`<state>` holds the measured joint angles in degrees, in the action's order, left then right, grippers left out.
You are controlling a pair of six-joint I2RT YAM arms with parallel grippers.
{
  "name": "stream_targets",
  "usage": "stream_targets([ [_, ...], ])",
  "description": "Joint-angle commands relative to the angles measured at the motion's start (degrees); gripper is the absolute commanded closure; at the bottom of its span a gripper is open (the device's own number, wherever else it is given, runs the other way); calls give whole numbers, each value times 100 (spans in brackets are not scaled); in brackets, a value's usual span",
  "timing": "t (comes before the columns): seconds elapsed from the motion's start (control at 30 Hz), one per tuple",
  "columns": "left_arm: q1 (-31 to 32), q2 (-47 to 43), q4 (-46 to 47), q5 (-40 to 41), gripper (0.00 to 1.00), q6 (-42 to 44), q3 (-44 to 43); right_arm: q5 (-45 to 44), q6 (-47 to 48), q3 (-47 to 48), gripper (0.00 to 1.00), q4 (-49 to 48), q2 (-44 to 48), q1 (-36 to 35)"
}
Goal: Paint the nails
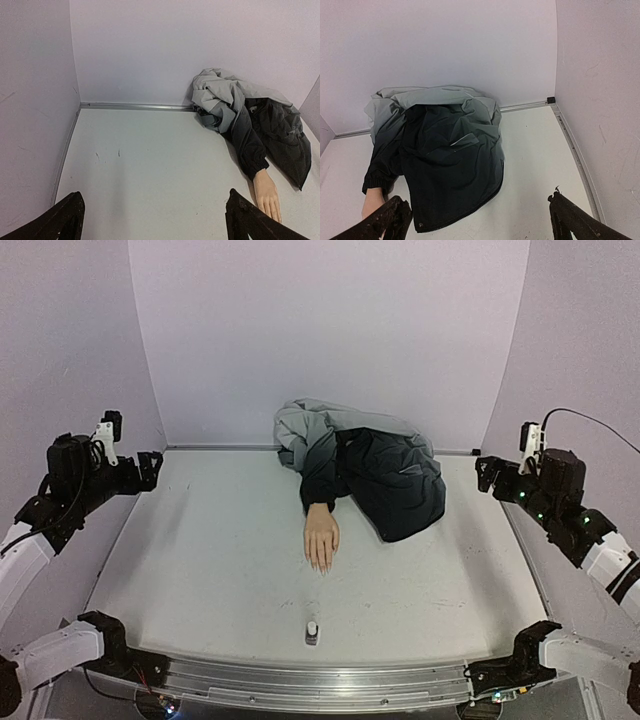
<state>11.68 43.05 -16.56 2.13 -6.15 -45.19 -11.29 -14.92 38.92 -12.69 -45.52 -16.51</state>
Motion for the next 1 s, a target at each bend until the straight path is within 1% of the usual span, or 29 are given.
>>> stream_targets([
  [0.0,-2,134,-308,15,1,-272,-270,150,-126,76,2,31,-24,117],
  [0.17,-3,270,-684,-110,1,-435,-369,390,-267,16,2,260,-23,250],
  [0.4,-3,382,-1173,-525,0,-423,-523,1618,-403,16,2,568,-292,357],
  [0.47,-5,440,-1314,-600,1,-381,-584,1939,-503,-15,2,618,-407,288],
  [0.57,-5,534,-1476,-732,1,-315,-678,2211,-724,-60,2,631,-520,6],
  [0.7,-7,637,-1609,-874,1,-276,-720,2276,-1167,-139,2,536,-620,-645],
  [0.77,-8,687,-1657,-934,1,-272,-719,2200,-1376,-137,2,511,-766,-1173],
  [0.83,-6,733,-1698,-1008,0,-255,-748,2008,-1579,-65,2,505,-1024,-1778],
  [0.97,-6,804,-1746,-1131,0,-229,-778,1540,-1889,316,2,470,-1956,-3186],
])
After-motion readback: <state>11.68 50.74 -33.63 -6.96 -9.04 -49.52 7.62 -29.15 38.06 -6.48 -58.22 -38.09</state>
